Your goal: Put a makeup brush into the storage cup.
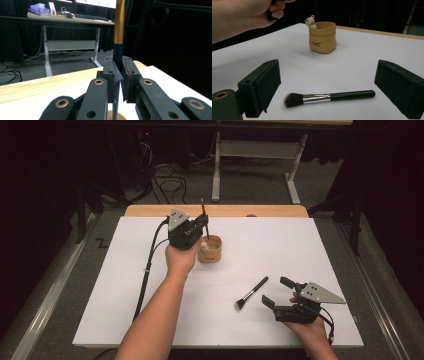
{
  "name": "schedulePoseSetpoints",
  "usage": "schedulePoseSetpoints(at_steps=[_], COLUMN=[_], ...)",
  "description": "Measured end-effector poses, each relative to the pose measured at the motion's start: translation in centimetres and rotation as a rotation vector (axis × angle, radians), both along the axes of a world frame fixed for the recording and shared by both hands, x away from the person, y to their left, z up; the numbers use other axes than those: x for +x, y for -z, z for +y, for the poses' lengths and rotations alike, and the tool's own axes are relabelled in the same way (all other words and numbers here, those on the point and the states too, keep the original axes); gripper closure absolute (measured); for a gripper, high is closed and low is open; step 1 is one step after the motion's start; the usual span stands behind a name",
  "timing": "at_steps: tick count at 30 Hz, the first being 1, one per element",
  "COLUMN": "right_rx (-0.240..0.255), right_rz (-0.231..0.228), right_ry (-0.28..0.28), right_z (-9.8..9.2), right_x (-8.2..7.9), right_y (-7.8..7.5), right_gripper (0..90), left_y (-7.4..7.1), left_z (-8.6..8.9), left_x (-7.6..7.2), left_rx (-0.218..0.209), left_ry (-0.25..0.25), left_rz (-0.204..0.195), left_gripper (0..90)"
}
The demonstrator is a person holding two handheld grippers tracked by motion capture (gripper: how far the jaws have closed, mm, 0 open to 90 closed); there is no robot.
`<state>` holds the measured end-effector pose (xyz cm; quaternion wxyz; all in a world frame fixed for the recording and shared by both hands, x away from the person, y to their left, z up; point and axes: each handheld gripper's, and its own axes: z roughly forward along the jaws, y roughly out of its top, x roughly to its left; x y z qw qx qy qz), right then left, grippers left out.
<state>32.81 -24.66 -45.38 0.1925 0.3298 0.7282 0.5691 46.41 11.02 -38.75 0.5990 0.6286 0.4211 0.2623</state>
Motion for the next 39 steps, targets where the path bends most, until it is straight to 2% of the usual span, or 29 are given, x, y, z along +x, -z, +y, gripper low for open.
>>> schedulePoseSetpoints(at_steps=[8,18,39], right_rx=[-0.002,-0.007,-0.014], right_rz=[0.011,0.017,0.028], right_ry=[-0.007,-0.016,-0.023], right_z=[0.2,0.4,0.5], right_x=[-0.1,0.0,0.0], right_y=[0.2,0.3,0.5], right_gripper=[8.2,9.3,10.0], left_y=[0.5,0.9,3.1], left_z=[0.2,0.1,0.0], left_x=[0.6,0.8,1.3], left_rx=[-0.009,0.021,0.026], left_ry=[-0.02,-0.029,-0.042], left_rz=[0.017,0.02,0.06], left_gripper=[83.1,83.1,83.0])
